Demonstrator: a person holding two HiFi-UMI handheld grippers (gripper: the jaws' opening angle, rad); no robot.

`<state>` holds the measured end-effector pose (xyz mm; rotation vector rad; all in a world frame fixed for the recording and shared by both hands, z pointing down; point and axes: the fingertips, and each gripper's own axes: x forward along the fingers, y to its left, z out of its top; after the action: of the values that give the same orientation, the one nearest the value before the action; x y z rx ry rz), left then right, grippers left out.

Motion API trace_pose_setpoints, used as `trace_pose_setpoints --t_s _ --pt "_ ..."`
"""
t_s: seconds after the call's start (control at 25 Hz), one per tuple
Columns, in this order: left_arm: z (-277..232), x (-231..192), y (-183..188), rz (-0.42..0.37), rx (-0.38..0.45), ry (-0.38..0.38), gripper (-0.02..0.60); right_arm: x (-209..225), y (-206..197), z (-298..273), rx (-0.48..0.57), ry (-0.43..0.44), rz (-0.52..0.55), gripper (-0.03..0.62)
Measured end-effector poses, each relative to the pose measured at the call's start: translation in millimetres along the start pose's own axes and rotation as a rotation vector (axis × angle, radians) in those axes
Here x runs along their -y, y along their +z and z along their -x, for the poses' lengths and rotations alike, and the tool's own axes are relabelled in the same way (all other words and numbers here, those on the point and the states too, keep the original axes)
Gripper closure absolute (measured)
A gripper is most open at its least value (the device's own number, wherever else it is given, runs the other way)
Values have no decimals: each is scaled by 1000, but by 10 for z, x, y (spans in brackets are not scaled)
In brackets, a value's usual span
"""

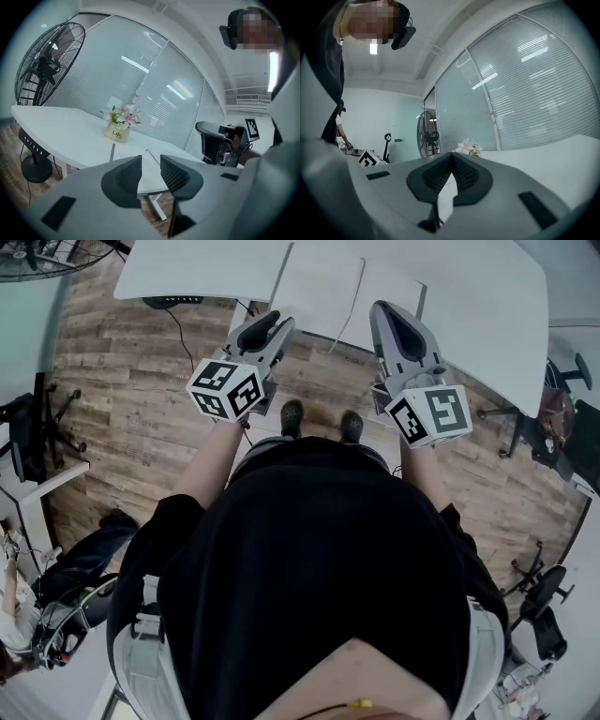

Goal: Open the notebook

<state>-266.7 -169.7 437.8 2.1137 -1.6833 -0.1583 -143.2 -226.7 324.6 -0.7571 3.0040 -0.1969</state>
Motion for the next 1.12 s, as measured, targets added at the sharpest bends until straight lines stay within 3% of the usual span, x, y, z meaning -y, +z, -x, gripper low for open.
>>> trace_pose_setpoints --t_s 1.12 --pt "-587 1042 256 -194 54 -82 470 757 252 808 56 -68 12 589"
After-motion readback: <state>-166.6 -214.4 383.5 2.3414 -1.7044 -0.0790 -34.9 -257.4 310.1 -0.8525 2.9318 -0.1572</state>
